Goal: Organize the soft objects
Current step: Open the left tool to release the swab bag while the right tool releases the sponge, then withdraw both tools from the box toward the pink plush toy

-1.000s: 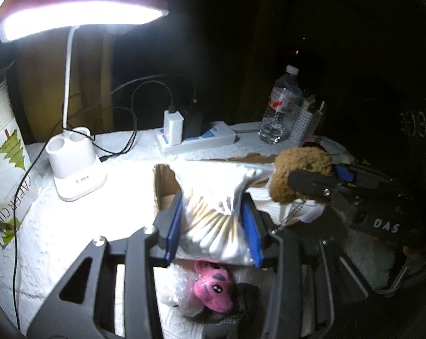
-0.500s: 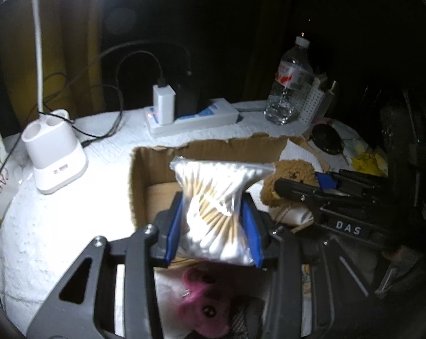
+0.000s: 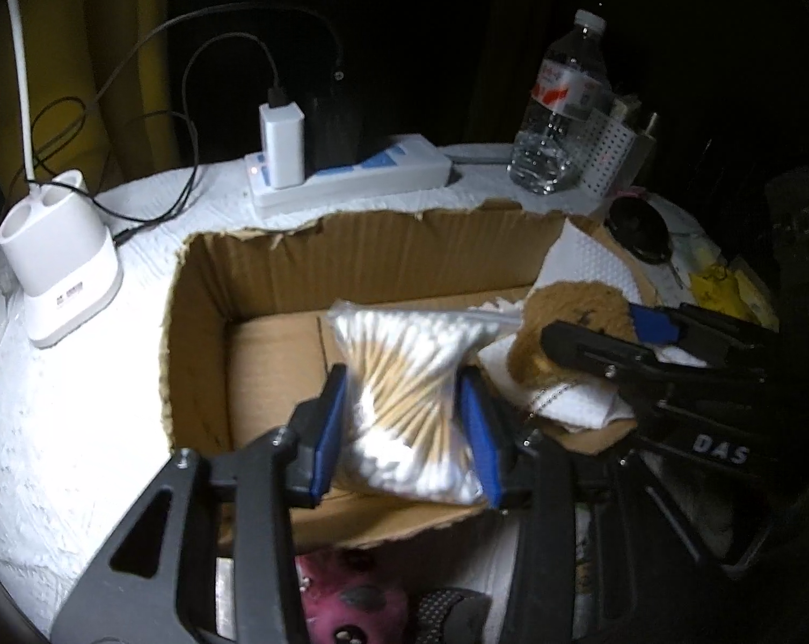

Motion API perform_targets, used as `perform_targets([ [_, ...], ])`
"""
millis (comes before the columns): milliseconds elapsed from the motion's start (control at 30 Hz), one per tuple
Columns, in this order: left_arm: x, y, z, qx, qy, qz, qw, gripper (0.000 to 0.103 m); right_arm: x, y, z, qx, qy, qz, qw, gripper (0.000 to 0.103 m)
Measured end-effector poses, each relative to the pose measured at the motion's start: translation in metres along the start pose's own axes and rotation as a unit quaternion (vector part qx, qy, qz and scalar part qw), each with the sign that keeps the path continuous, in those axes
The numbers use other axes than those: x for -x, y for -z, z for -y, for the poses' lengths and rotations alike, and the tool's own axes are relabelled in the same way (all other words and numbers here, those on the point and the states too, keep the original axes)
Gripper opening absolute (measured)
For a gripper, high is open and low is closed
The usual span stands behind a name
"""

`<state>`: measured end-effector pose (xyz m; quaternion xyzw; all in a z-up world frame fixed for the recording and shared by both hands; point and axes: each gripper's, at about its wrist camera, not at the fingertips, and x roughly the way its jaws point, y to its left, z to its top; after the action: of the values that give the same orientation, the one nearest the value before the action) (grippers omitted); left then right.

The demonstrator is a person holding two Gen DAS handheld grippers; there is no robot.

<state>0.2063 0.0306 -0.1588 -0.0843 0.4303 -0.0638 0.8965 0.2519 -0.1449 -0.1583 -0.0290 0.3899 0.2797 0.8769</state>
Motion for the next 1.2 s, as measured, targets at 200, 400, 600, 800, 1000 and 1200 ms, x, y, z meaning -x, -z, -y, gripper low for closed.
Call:
perform_targets([
  [200,0.01,0.0,0.009,-0.011,0.018,0.009,0.9997,0.069,0.01,0.001,0.002,-0.006,0.005,0.01,1.0,0.058],
  [400,0.025,0.005,0.011,-0.013,0.017,0.025,0.9995,0.069,0.028,0.002,-0.004,-0.005,0.011,0.024,1.0,0.059],
  [600,0.046,0.012,0.01,-0.007,0.017,0.043,0.9989,0.07,0.045,0.007,-0.018,0.003,0.014,0.033,0.999,0.059],
  [800,0.066,0.02,0.005,0.001,0.014,0.059,0.9982,0.07,0.062,0.015,-0.027,0.007,0.019,0.041,0.999,0.059],
  [1000,0.081,0.03,0.002,0.003,0.014,0.076,0.997,0.073,0.072,0.026,-0.036,0.011,0.025,0.042,0.999,0.059],
  [1200,0.089,0.046,-0.007,0.011,0.016,0.077,0.9969,0.076,0.076,0.039,-0.043,0.012,0.029,0.035,0.999,0.062],
])
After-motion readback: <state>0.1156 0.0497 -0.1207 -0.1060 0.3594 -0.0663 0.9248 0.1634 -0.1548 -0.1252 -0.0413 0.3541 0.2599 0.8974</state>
